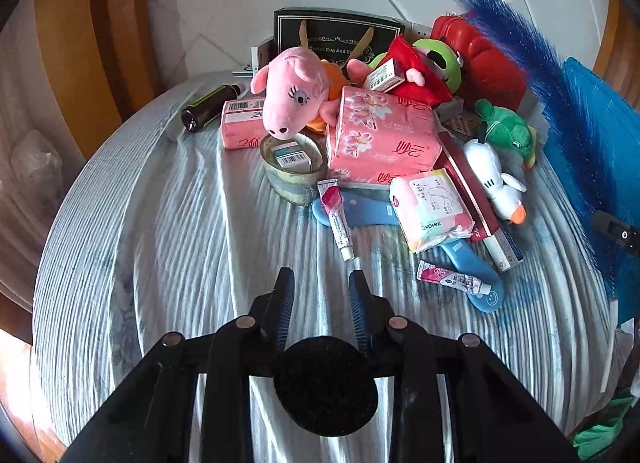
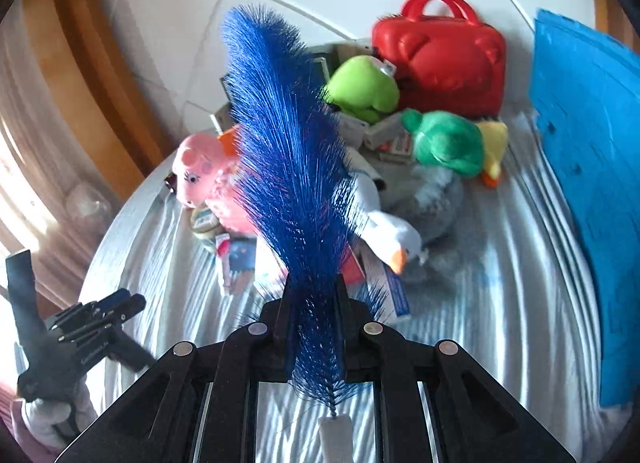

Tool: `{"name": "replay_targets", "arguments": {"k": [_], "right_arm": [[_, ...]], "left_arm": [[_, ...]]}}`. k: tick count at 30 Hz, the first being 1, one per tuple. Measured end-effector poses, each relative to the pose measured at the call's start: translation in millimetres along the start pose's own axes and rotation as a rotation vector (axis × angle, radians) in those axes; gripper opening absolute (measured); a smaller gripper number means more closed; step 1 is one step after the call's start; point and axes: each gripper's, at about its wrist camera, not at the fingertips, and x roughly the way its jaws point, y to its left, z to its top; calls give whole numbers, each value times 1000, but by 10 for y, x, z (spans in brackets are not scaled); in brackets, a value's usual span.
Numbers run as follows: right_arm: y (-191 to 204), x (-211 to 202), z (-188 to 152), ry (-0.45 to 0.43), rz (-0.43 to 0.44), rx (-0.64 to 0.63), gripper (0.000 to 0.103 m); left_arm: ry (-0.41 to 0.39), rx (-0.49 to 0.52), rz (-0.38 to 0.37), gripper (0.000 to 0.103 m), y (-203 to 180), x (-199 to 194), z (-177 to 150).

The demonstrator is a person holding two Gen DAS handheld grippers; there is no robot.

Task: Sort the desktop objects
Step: 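Carry the duster into the blue bin and open the right tool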

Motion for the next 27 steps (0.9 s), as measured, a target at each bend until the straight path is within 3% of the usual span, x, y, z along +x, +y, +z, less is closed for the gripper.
{"name": "replay_targets", "arguments": {"k": [8,14,17,19,27], "right_arm": [[-185,-360,-19,-48,-34,20,14],[-433,-851,252,-145,-20,44,14],[-674,-1190,471,-200,-18,54,14],[-865,-1459,638,-240,-33,51,14],[-2044,-2525,1300,-359,-162,80,14]], "left_arm": [[-99,70,-27,26,-354,-410,247],[-211,161,-66,25,-1030,-836,590],[-272,210,-91,22,-1535,-1054,812],[-311,232,-118,8,-1924,-1205,986],[-438,295,-300,8,-3645,-1898,1717]]}}
